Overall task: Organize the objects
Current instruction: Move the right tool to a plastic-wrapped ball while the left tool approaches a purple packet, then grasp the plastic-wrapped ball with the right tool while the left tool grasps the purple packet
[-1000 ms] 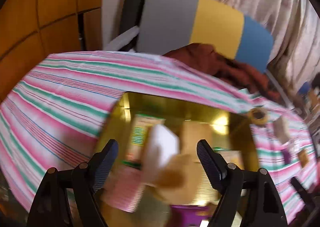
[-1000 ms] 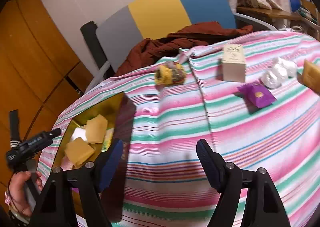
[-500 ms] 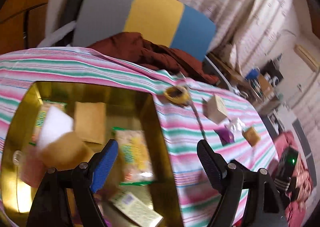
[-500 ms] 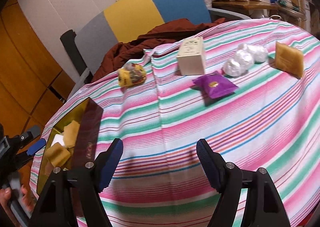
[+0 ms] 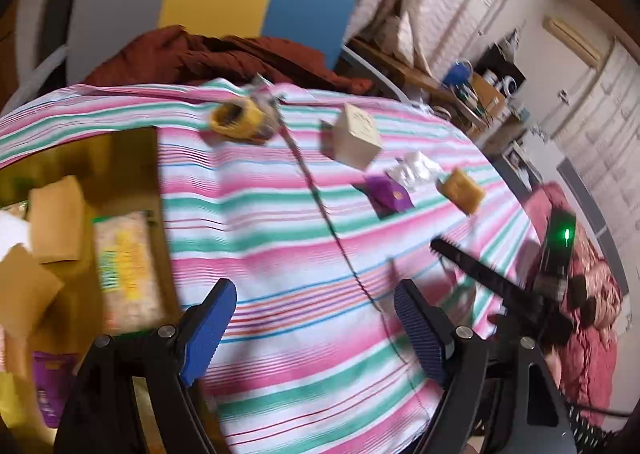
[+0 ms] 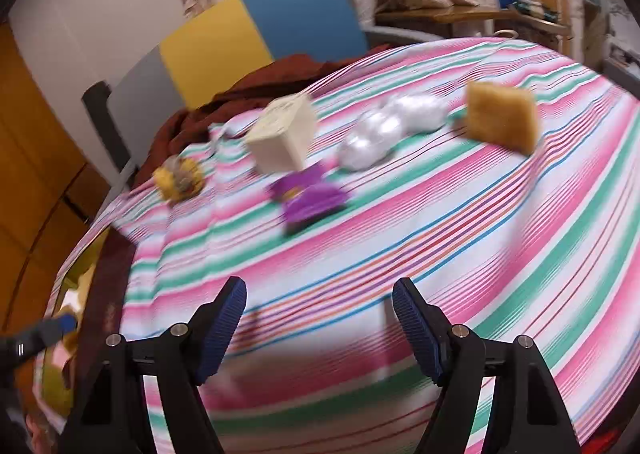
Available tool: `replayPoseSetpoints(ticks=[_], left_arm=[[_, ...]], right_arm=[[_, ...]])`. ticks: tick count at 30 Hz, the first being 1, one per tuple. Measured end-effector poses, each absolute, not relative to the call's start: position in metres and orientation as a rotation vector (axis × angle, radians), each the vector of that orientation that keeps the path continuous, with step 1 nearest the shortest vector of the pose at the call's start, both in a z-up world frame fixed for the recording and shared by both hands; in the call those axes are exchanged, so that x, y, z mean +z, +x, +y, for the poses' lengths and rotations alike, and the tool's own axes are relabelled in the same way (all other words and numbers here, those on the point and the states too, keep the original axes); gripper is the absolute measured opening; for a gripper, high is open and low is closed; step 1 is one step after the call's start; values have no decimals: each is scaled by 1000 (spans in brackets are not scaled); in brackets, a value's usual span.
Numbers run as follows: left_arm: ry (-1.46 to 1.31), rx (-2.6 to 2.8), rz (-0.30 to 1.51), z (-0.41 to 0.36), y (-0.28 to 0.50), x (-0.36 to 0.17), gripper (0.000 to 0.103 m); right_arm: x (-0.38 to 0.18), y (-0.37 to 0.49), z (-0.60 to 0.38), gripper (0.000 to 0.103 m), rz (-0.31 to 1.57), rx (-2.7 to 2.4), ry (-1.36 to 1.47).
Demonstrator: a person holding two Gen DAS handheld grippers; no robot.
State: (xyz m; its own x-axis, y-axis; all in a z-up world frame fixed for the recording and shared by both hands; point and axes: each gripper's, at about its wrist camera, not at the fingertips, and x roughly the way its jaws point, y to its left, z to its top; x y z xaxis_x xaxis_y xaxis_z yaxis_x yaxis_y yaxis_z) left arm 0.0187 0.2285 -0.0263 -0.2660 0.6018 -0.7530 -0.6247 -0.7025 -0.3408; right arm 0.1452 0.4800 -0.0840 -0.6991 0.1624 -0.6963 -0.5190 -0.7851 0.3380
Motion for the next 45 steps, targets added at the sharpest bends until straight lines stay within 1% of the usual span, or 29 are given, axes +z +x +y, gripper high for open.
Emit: replayPoseSetpoints(ticks=[5, 10, 13, 17, 21, 23, 26, 28, 30, 31, 33, 36, 37, 38, 39, 45], left_arm=[[-1210, 1971, 82, 254, 27, -37, 83], [-1241, 1961, 105, 265, 30, -45, 83], [-1255, 1970, 113, 263, 31, -46, 83], [-1267, 2004, 116, 260, 29, -47, 83], [-1281, 2018, 98, 257, 25, -49, 83], [-1285, 2024, 93, 257, 24, -49, 83], [-1287, 2021, 82, 258, 24, -51, 83], [-1294, 2009, 85, 262, 25, -54, 83], [-1298, 2000, 91, 265, 28, -56, 83], [-1297, 1995, 96, 267, 29, -56, 83], [-1295, 1985, 118, 271, 33, -57, 83], [-1293, 1977, 142, 276, 35, -58, 83], [-1296, 1973, 148, 278, 34, -59, 83], [-1298, 1971, 150, 281, 33, -59, 83], [-1296, 1971, 151, 283, 32, -59, 83], [-1283, 1972, 167, 314, 14, -59, 83]], right_arm=[[-74, 144, 514, 76, 703, 2468, -870], [-69, 121, 532, 76, 668, 2513, -865], [-76, 97, 532, 76, 702, 2548, -908], [-85, 74, 518, 76, 802, 2610, -951], [-82, 67, 494, 76, 826, 2781, -989], [-74, 76, 494, 76, 773, 2816, -919], [-61, 87, 518, 76, 641, 2703, -814], [-63, 84, 541, 75, 645, 2607, -833], [-71, 75, 562, 69, 663, 2563, -873], [-75, 69, 567, 67, 636, 2551, -904], [-85, 53, 571, 64, 565, 2550, -988], [-94, 42, 570, 63, 484, 2562, -1049], [-98, 38, 568, 61, 451, 2562, -1068], [-102, 33, 570, 52, 451, 2564, -1083], [-104, 32, 571, 39, 466, 2578, -1089], [-101, 50, 571, 39, 511, 2557, -1047]])
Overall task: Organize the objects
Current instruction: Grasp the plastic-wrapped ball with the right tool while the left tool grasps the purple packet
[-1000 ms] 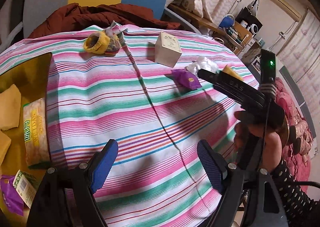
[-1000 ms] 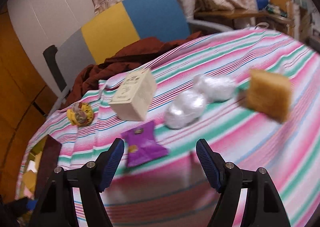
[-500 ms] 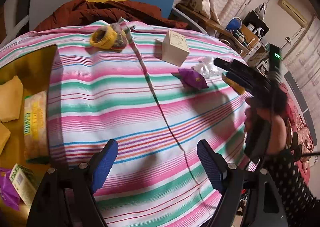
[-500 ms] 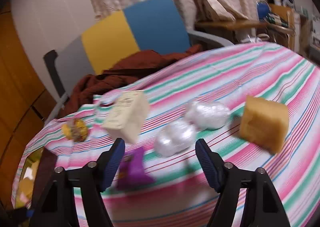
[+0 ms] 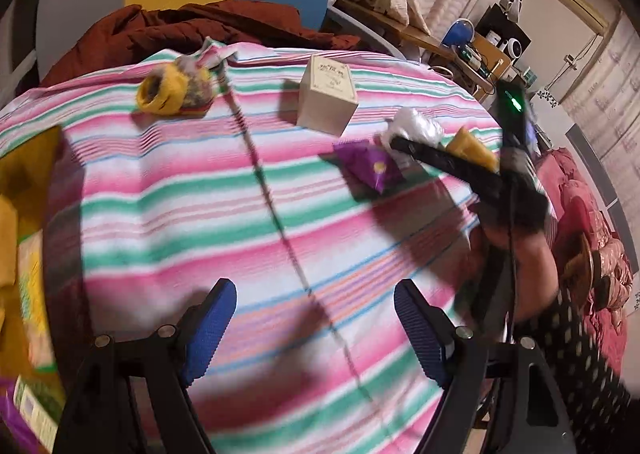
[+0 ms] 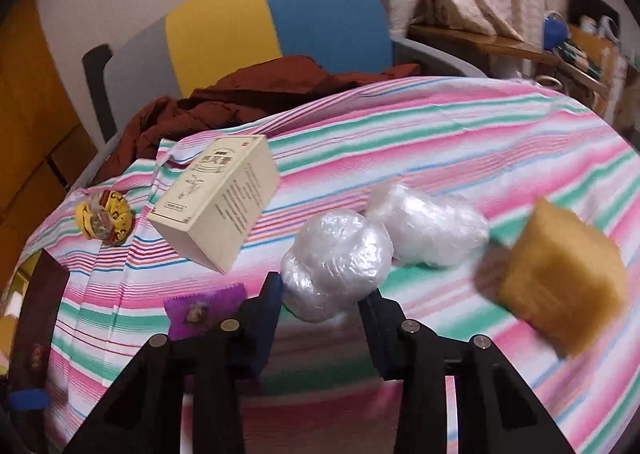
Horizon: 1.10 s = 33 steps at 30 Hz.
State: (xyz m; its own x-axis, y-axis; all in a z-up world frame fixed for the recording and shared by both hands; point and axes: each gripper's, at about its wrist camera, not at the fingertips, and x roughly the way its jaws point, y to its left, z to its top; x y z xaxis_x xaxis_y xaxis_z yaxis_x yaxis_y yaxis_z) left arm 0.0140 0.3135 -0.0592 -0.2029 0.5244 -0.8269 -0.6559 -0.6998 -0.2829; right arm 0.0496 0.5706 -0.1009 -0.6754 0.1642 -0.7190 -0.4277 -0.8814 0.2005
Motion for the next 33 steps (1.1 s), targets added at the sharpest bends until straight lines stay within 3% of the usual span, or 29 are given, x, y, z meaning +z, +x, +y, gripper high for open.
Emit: replayPoseSetpoints(ticks=[9, 15, 19, 27, 33], left_arm=[[-1307, 1962, 142, 392, -14, -72, 83], [-1353, 2002, 133, 438, -32, -82, 83], [-1302, 2054, 261, 457, -34, -91, 82], [-1130, 2103, 357, 434, -28, -99, 51], [-1084, 2063, 285, 423, -33, -100, 50]], right_arm=[[-105, 114, 577, 39, 664, 2440, -901], [-106, 121, 579, 39, 660, 2398, -838], [-108, 121, 583, 39, 687, 2400, -819], [-109, 122, 582, 39, 683, 2404, -806], [-108, 120, 579, 39, 657, 2400, -808]])
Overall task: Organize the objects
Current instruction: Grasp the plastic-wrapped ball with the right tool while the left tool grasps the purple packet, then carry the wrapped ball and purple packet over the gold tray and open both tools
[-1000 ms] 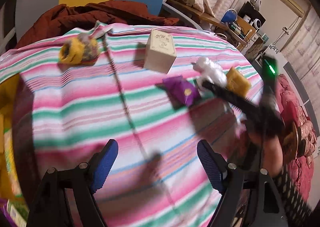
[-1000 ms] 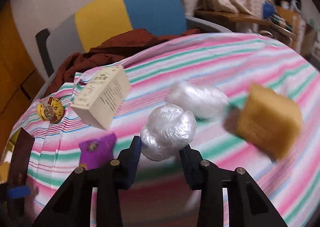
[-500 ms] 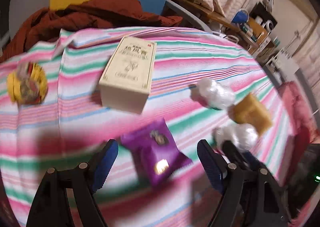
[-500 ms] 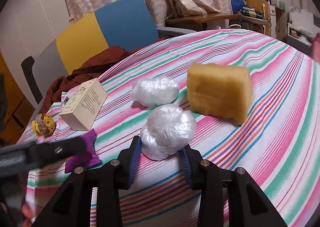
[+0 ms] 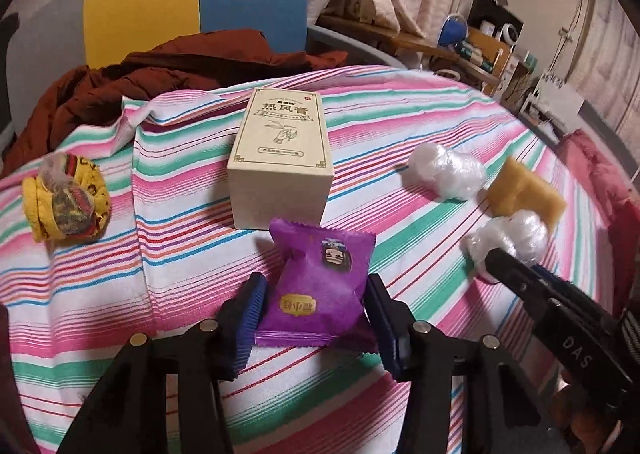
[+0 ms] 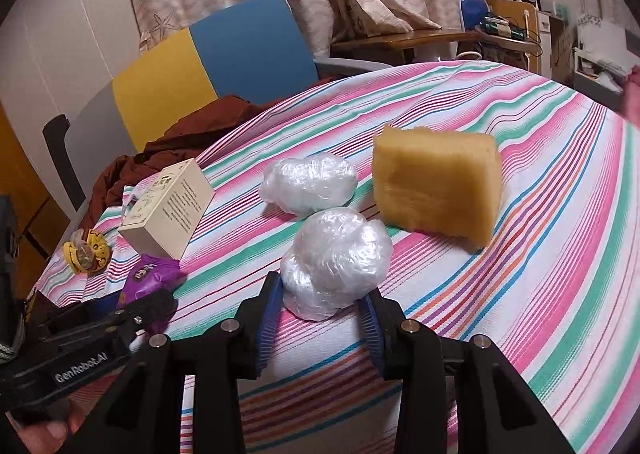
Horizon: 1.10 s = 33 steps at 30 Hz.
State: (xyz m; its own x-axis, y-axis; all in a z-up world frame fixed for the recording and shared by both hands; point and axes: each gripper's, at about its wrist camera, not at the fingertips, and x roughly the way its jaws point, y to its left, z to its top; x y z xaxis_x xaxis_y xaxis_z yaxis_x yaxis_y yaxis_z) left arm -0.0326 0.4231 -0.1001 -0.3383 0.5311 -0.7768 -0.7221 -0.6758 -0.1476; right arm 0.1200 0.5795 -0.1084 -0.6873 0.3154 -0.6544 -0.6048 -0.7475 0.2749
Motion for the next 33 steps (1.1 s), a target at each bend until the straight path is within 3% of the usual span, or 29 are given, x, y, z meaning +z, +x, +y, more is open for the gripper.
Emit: replayPoseSetpoints(ticks=[10, 24, 33], left_arm=[[-980, 2112, 351, 409, -11, -96, 50], [-944, 2120, 324, 369, 11, -95, 49], [-940, 2132, 306, 347, 18, -94, 49]], right_arm=[[-103, 124, 574, 39, 611, 2419, -768], [-82, 125, 529, 39, 367, 2503, -717], [-78, 139, 509, 39, 405, 2511, -758]])
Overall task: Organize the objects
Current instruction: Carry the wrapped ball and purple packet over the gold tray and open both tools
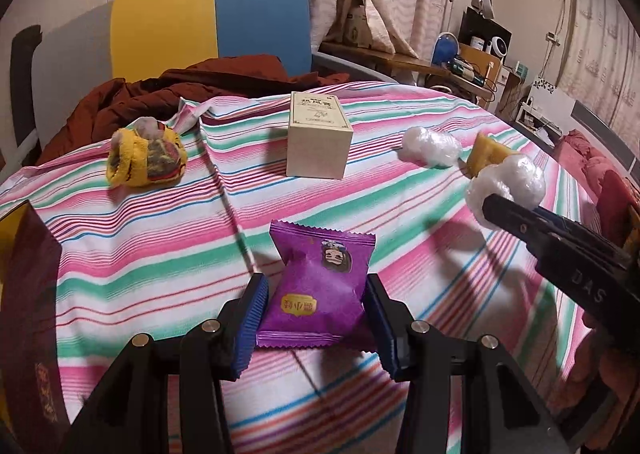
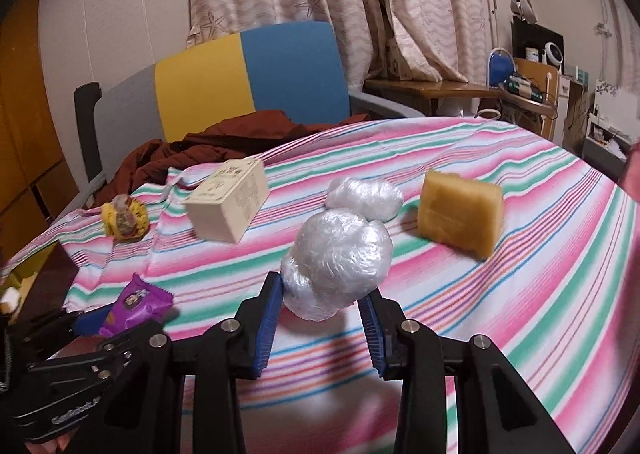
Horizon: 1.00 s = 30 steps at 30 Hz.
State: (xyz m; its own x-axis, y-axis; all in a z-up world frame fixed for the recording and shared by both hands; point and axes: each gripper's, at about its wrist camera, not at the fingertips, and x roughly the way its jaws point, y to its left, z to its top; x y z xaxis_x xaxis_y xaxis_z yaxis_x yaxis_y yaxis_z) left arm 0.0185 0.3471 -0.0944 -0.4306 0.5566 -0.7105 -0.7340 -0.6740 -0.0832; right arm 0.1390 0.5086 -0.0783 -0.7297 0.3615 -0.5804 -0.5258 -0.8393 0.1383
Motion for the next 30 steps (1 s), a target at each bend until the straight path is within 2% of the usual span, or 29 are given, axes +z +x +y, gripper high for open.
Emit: replayPoseSetpoints(ticks=[4, 10, 19, 30], left_arm=[[-919, 2124, 306, 339, 26, -91, 49], [-887, 2100, 210, 304, 38, -77, 49], [-793, 2110, 147, 234, 70, -46, 49], [-803, 2340, 8, 113, 64, -25, 49]], right_arm=[[-78, 146, 490, 39, 432, 2541, -803], [-75, 154, 465, 39, 512, 2572, -844], [-63, 148, 414, 39, 513, 2670, -905], [-33, 121, 304, 39, 335, 3017, -1011]])
